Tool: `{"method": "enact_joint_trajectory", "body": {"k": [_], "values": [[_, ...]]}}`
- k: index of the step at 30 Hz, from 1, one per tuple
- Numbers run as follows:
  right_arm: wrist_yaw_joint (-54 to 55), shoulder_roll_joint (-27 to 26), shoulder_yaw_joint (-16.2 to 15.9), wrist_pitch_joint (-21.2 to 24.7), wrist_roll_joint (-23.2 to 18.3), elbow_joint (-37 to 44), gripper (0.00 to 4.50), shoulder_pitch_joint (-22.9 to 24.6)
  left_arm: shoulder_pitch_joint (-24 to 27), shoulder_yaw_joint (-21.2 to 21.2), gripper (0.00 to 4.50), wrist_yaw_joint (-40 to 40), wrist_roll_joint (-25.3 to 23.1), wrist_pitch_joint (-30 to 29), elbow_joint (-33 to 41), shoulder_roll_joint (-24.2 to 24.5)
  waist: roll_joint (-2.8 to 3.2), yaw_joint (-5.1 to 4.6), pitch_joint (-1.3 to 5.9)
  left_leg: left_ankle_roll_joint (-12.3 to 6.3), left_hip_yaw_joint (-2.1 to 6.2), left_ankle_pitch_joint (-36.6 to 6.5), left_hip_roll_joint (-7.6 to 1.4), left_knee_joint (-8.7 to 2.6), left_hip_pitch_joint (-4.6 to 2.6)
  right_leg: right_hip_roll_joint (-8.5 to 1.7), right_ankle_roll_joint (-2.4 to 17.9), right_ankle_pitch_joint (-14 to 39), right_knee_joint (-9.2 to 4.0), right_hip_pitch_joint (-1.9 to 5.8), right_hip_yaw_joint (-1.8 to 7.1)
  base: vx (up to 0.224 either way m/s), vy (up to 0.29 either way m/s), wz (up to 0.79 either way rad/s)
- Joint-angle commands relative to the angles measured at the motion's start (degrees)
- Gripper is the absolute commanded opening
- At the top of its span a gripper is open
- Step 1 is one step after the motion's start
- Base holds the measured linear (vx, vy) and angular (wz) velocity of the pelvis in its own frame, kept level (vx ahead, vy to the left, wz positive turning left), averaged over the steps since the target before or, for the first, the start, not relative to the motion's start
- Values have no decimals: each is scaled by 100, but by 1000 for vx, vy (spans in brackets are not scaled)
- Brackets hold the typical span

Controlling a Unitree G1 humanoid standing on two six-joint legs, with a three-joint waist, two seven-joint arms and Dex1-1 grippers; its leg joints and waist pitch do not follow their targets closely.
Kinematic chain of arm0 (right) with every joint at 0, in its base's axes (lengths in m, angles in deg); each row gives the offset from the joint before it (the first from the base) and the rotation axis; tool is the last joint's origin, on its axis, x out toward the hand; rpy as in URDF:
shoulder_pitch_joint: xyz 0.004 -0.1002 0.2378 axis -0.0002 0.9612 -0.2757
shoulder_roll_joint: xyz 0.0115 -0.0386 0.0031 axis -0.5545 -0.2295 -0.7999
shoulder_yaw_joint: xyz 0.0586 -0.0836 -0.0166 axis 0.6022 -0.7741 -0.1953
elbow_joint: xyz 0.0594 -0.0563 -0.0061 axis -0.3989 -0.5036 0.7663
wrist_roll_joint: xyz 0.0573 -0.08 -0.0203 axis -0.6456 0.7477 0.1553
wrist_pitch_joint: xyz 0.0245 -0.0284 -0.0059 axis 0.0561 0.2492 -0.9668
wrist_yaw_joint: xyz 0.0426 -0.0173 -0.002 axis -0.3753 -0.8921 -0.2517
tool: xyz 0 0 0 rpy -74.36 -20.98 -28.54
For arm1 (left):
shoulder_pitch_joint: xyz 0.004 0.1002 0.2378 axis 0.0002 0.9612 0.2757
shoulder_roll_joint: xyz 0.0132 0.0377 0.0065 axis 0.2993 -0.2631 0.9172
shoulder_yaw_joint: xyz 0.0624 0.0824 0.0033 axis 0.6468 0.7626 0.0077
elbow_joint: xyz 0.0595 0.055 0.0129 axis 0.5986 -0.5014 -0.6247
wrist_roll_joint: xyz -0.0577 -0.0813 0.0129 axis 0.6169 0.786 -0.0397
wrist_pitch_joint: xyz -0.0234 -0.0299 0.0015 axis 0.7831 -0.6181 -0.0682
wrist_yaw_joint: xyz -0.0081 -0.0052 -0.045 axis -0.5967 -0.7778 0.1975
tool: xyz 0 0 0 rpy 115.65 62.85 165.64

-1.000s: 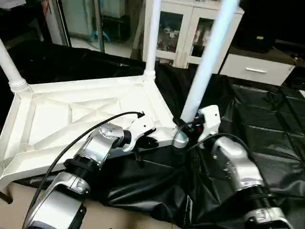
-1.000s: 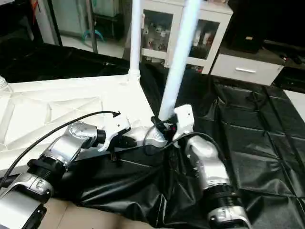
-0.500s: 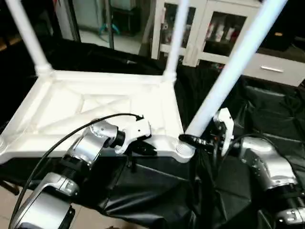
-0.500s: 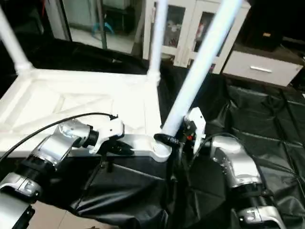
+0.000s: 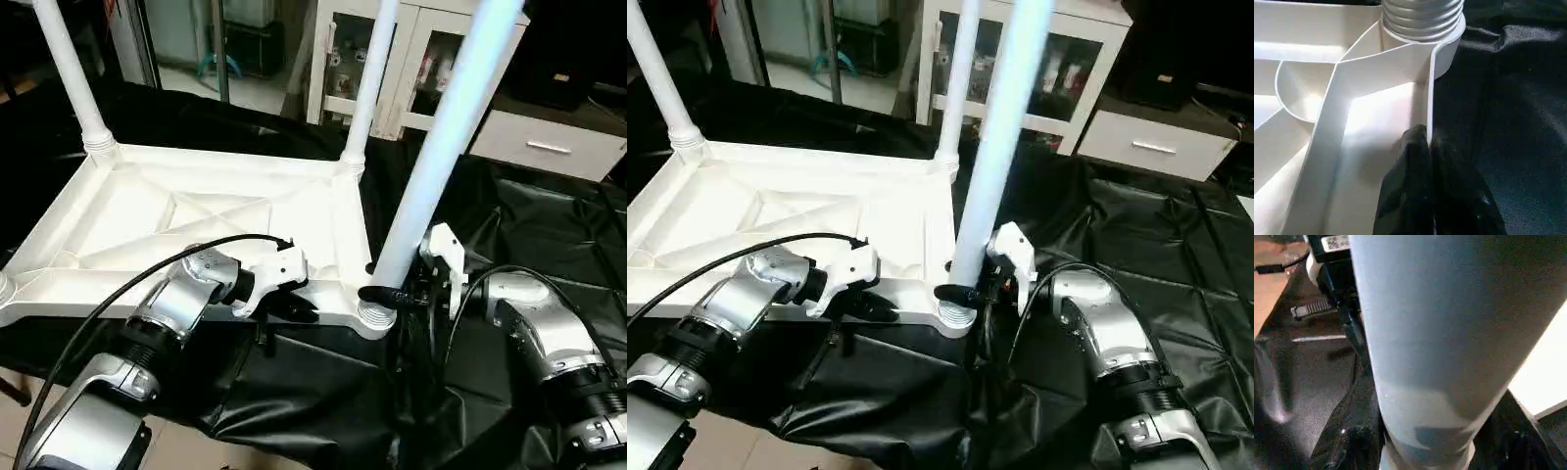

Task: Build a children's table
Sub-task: Insert table leg to table base

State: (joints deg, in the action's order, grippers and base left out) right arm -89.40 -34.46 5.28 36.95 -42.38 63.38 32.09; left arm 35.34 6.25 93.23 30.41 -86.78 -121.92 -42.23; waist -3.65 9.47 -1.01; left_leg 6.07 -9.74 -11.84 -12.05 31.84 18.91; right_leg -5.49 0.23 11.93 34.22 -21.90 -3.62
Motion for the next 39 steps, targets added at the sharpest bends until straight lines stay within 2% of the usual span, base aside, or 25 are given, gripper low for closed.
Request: {"method": "enact_joint_trajectory", "body": {"k": [1, 7, 9, 12, 14, 16, 17, 18, 19, 20, 22, 23, 28, 32, 34, 35, 37, 38, 39], "values": [[-49, 102, -598, 210, 623, -587, 187, 411, -62, -62, 0, -194, -91, -77, -84, 129, 53, -10, 190, -109, -23, -706, -109, -362, -1, -264, 1158, 16, -278, 241, 198, 0, 0, 0], [105, 16, -580, 129, 677, -498, 187, 539, -37, -98, 0, -272, -79, -84, -47, 118, 35, -18, 189, -79, -22, -819, -108, -370, -3, -258, 1137, 54, -284, 239, 201, 0, 0, 0], [198, -33, -582, 132, 659, -420, 187, 672, -25, -109, 0, -297, -69, -92, -33, 104, 48, -13, 191, -48, -17, -866, -114, -377, -10, -262, 1114, 83, -287, 232, 204, 0, 0, 0], [495, -178, -461, 92, 610, -521, 187, 751, -26, -111, 0, -304, -65, -98, -32, 99, 48, -19, 188, 24, -9, -1042, -114, -400, -12, -263, 1062, 236, -305, 231, 204, 0, 0, 0], [846, -357, -274, 101, 556, -810, 187, 695, -35, -109, 0, -329, -75, -84, -60, 93, 37, -36, 172, 51, -4, -1217, -112, -422, -9, -265, 1013, 480, -329, 228, 207, 0, 0, 0], [1068, -441, -176, 122, 557, -969, 187, 649, -32, -110, 0, -340, -76, -85, -59, 91, 44, -80, 148, 111, 17, -1623, -119, -465, -11, -292, 911, 1143, -391, 205, 218, 0, 0, 0], [1241, -509, -92, 166, 551, -1074, 186, 617, -23, -111, 0, -343, -72, -91, -47, 93, 61, -106, 113, 137, 30, -1932, -125, -492, -29, -295, 820, 1615, -445, 174, 221, 0, 0, 0], [1241, -509, -92, 166, 551, -1074, 186, 617, -23, -111, 0, -343, -72, -91, -47, 93, 62, -118, 109, 153, 43, -2075, -129, -499, -46, -301, 778, 1824, -464, 161, 222, 0, 0, 0], [1545, -605, 54, 293, 515, -1185, 186, 572, -5, -118, 0, -343, -60, -109, -22, 91, 69, -135, 117, 179, 68, -2203, -136, -510, -49, -314, 731, 2009, -480, 157, 228, 0, 0, 0], [1545, -605, 54, 293, 515, -1185, 186, 572, -5, -118, 0, -343, -60, -109, -22, 91, 69, -143, 114, 186, 79, -2227, -137, -518, -40, -313, 711, 2043, -485, 158, 227, 0, 0, 0], [1793, -640, 139, 325, 528, -1248, 186, 556, -2, -117, 0, -363, -74, -90, -48, 84, 76, -156, 114, 200, 91, -2247, -139, -531, -37, -301, 670, 2028, -491, 151, 223, 0, 0, 0], [1884, -649, 177, 352, 538, -1252, 186, 566, -5, -116, 0, -376, -79, -85, -60, 77, 50, -170, 113, 207, 94, -2243, -138, -535, -23, -293, 666, 1960, -491, 157, 220, 0, 0, 0], [1657, -630, 193, 472, 490, -1189, 186, 613, -24, -113, 0, -408, -61, -91, -69, 60, 48, -161, 104, 155, 77, -2312, -136, -527, -53, -292, 701, 1965, -502, 118, 239, 0, 0, 0], [1383, -651, 547, 1001, -122, -1063, 186, 402, 4, -111, 0, -415, -42, -101, -12, 79, 16, -143, 110, 110, 70, -2183, -146, -528, -45, -292, 746, 1800, -486, 124, 246, 0, 0, 0], [1327, -635, 638, 1136, -263, -1061, 186, 315, 23, -106, 0, -399, -36, -96, 21, 93, 22, -139, 122, 104, 59, -2031, -146, -518, -45, -289, 848, 1572, -456, 130, 245, 0, 0, 0], [1159, -569, 817, 1456, -551, -1030, 186, 120, 73, -74, 0, -309, -16, -97, 116, 131, 32, -136, 125, 114, 56, -1922, -151, -512, -39, -285, 915, 1383, -426, 138, 247, 0, 0, 0], [1008, -485, 934, 1734, -753, -977, 186, -40, 116, -36, 0, -236, -11, -124, 201, 161, 22, -132, 148, 93, 34, -1699, -143, -490, -26, -282, 980, 1078, -400, 170, 239, 0, 0, 0], [925, -418, 945, 1852, -790, -952, 186, -115, 133, -14, 0, -208, -15, -138, 235, 173, -2, -130, 165, 73, 23, -1544, -135, -466, -31, -274, 1017, 884, -375, 179, 236, 0, 0, 0], [919, -413, 943, 1857, -789, -951, 186, -119, 134, -12, 0, -206, -16, -138, 236, 173, -23, -122, 191, -3, 2, -1091, -115, -417, -12, -261, 1116, 364, -311, 207, 236, 0, 0, 0]]}}
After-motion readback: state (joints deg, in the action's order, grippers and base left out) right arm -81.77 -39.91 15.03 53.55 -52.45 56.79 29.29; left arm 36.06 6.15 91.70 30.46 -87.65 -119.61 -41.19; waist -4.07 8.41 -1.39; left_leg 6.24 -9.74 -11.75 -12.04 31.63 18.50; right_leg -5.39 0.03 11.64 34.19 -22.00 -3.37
